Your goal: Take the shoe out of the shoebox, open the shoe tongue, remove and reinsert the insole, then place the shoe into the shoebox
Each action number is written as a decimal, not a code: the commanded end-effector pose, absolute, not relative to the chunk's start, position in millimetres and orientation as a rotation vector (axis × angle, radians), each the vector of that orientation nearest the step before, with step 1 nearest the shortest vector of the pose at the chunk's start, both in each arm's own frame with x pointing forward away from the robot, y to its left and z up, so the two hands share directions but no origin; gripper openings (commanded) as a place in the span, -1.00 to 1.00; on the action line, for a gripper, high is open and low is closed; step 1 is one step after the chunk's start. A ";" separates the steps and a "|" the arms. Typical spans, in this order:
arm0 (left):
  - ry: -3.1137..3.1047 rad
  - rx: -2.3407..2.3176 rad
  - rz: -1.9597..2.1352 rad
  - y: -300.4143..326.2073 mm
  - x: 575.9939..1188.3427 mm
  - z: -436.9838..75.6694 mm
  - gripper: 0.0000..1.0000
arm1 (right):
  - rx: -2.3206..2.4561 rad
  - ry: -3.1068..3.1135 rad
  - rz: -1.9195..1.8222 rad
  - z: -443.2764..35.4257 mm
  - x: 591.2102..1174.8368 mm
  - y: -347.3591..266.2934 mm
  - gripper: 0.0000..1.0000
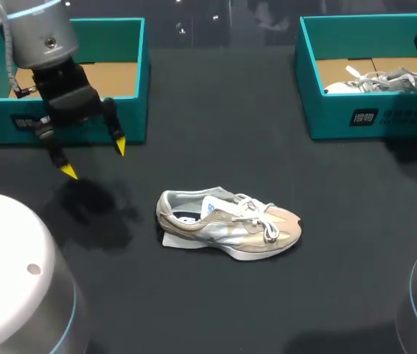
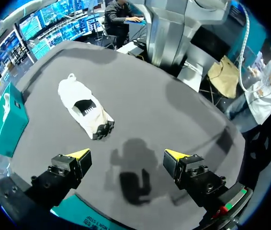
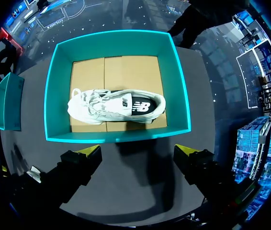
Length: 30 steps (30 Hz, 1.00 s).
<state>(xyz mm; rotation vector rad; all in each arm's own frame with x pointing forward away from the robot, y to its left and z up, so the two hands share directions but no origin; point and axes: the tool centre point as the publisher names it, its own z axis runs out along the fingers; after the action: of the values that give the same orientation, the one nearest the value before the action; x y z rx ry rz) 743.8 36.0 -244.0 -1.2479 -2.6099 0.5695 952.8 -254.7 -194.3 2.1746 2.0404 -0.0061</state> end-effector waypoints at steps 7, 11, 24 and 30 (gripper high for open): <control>-2.714 -0.613 1.145 67.4 746.8 -255.4 1.00 | 2.175 2.040 -0.005 -194.2 952.3 -254.8 1.00; -2.694 -0.449 1.244 59.4 735.7 -262.1 1.00 | 2.175 2.040 -0.005 -194.2 952.3 -254.8 1.00; -2.620 -0.073 1.484 32.2 722.1 -305.1 1.00 | 2.175 2.040 -0.005 -194.2 952.3 -254.8 1.00; -2.612 0.010 1.607 28.6 718.7 -330.6 1.00 | 2.175 2.040 -0.005 -194.2 952.3 -254.8 1.00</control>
<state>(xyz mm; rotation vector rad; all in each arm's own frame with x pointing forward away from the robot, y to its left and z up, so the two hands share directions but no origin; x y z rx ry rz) 724.4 29.2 -316.2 -0.1021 -2.5940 1.3872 952.8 -254.7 -194.3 2.1747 2.0403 -0.0061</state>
